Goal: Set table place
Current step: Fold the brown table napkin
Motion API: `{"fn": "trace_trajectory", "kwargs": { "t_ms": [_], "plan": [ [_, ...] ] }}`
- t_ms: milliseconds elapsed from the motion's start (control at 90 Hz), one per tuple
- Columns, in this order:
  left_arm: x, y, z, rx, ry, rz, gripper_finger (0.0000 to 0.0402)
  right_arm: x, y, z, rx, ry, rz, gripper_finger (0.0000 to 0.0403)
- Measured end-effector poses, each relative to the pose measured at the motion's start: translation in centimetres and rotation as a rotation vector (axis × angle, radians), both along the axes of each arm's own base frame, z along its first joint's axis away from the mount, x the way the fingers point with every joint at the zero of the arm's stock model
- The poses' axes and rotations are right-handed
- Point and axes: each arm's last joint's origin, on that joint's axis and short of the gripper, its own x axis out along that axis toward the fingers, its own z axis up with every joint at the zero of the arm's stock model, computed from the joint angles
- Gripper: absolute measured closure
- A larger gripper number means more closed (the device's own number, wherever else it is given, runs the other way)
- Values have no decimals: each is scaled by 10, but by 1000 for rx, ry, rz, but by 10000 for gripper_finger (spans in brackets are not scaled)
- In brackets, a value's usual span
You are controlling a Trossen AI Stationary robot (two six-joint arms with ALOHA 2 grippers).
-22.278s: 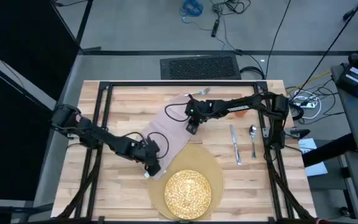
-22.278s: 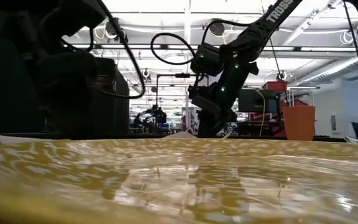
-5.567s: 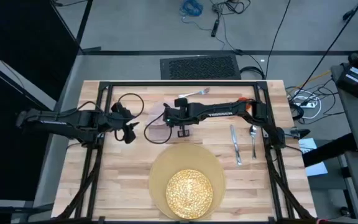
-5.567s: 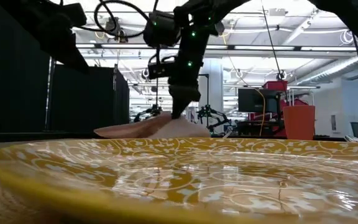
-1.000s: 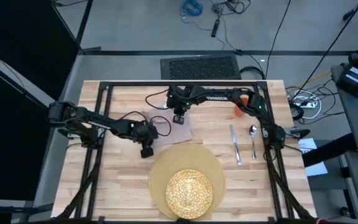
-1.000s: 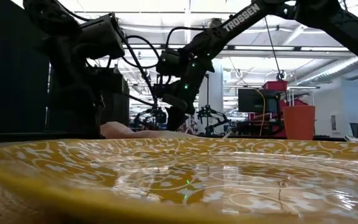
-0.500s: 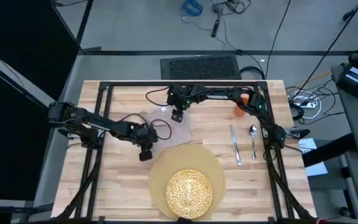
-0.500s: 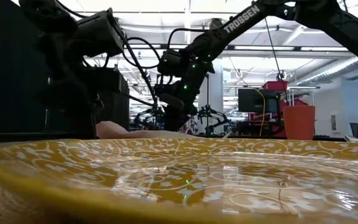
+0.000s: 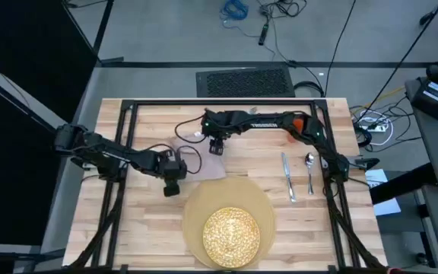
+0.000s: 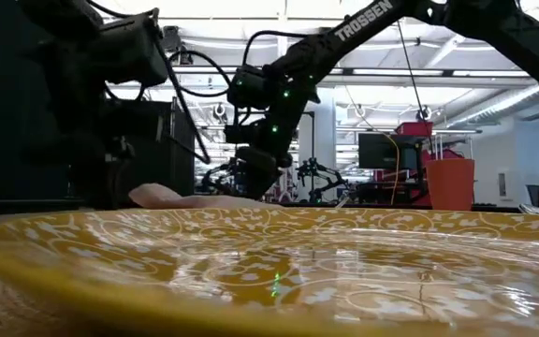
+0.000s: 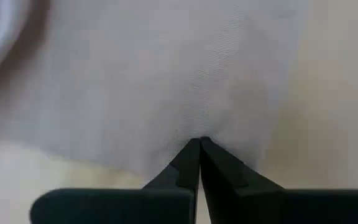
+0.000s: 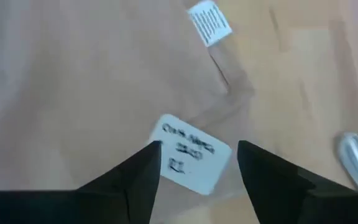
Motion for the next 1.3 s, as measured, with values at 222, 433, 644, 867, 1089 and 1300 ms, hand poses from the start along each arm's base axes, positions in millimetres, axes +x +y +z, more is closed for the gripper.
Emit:
{"fn": "trace_trajectory", "kwargs": {
  "t_ms": [222, 433, 644, 867, 1089, 1300],
  "plan": [
    [-11, -3, 10, 189, 1, 44, 401, -3, -1, -1, 11, 31, -5, 222],
    [-8, -4, 53, 168, -253, 129, 401, -5, -2, -1, 9, 42, -2, 227],
    [19, -3, 66, 12, -546, 166, 401, -12, 1, 5, 15, 98, 10, 227],
    [47, 14, 48, 12, -654, 311, 402, -30, 2, 49, -98, 126, 9, 227],
    [62, 18, 17, -69, -601, 358, 402, -64, -7, 107, -153, 95, -57, 227],
    [64, 9, -3, -141, -502, 323, 401, -87, -10, 148, -176, -1, -110, 227]
  ]
}}
